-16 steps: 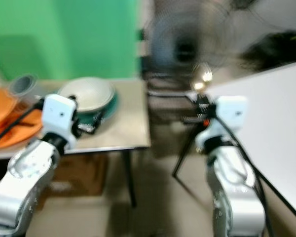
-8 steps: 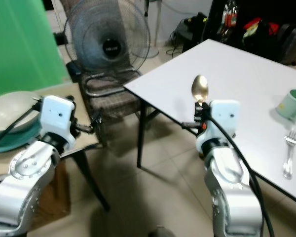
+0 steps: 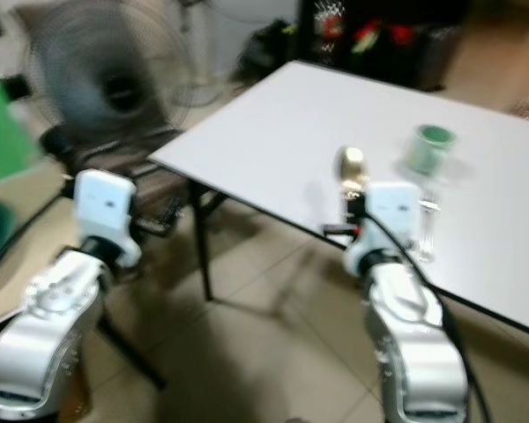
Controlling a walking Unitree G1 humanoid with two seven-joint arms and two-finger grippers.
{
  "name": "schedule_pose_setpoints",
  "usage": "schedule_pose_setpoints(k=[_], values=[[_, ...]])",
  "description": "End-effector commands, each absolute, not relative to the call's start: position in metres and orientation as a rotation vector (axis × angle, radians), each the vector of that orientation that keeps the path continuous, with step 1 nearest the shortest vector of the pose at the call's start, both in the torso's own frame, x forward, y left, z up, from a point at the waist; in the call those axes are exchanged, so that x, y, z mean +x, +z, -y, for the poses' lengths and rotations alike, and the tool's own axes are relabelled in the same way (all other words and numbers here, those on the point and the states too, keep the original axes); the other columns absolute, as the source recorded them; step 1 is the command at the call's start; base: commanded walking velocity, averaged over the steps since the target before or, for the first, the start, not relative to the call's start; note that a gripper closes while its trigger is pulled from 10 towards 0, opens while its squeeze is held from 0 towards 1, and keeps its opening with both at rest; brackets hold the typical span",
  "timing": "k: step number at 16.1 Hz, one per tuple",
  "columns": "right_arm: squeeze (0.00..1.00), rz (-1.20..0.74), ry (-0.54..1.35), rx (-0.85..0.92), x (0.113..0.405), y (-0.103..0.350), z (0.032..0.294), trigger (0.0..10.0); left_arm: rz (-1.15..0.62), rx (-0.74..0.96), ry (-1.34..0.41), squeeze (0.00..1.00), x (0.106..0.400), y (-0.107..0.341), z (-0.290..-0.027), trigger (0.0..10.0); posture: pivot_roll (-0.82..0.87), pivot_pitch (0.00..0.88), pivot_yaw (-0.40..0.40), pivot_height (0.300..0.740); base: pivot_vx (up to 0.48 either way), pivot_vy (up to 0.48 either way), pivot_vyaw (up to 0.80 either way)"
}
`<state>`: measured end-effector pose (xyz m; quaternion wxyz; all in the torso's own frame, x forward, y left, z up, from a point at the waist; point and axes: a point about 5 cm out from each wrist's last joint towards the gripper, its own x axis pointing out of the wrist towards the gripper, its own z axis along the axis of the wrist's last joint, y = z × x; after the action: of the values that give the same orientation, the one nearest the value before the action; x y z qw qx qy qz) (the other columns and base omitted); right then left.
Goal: Setting the table
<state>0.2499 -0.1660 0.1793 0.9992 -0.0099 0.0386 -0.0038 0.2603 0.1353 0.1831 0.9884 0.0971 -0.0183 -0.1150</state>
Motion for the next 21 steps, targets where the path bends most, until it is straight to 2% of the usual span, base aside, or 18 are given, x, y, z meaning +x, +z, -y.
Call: schedule_pose_setpoints(k=[1, 6, 12, 21], values=[[0.00, -0.072, 0.008, -0.012, 0.250, 0.182, 0.161, 10.0, 0.025, 0.191, -0.202, 0.00, 0.261, 0.183, -0.142, 10.0, -0.14, 0.009, 0.008, 0.740, 0.000, 0.000, -0.79], [0.00, -0.112, 0.028, -0.007, 0.252, 0.179, 0.159, 10.0, 0.024, 0.163, -0.214, 0.00, 0.260, 0.184, -0.142, 10.0, -0.14, 0.012, 0.000, 0.740, 0.000, 0.000, -0.79], [0.00, -0.146, 0.038, 0.021, 0.256, 0.175, 0.160, 10.0, 0.022, 0.157, -0.223, 0.00, 0.262, 0.184, -0.143, 10.0, -0.14, 0.008, 0.006, 0.740, 0.336, 0.000, 0.00], [0.00, -0.212, 0.031, -0.028, 0.256, 0.170, 0.162, 10.0, 0.018, 0.164, -0.220, 0.00, 0.263, 0.184, -0.148, 10.0, -0.14, 0.002, 0.005, 0.740, 0.371, 0.000, 0.00]])
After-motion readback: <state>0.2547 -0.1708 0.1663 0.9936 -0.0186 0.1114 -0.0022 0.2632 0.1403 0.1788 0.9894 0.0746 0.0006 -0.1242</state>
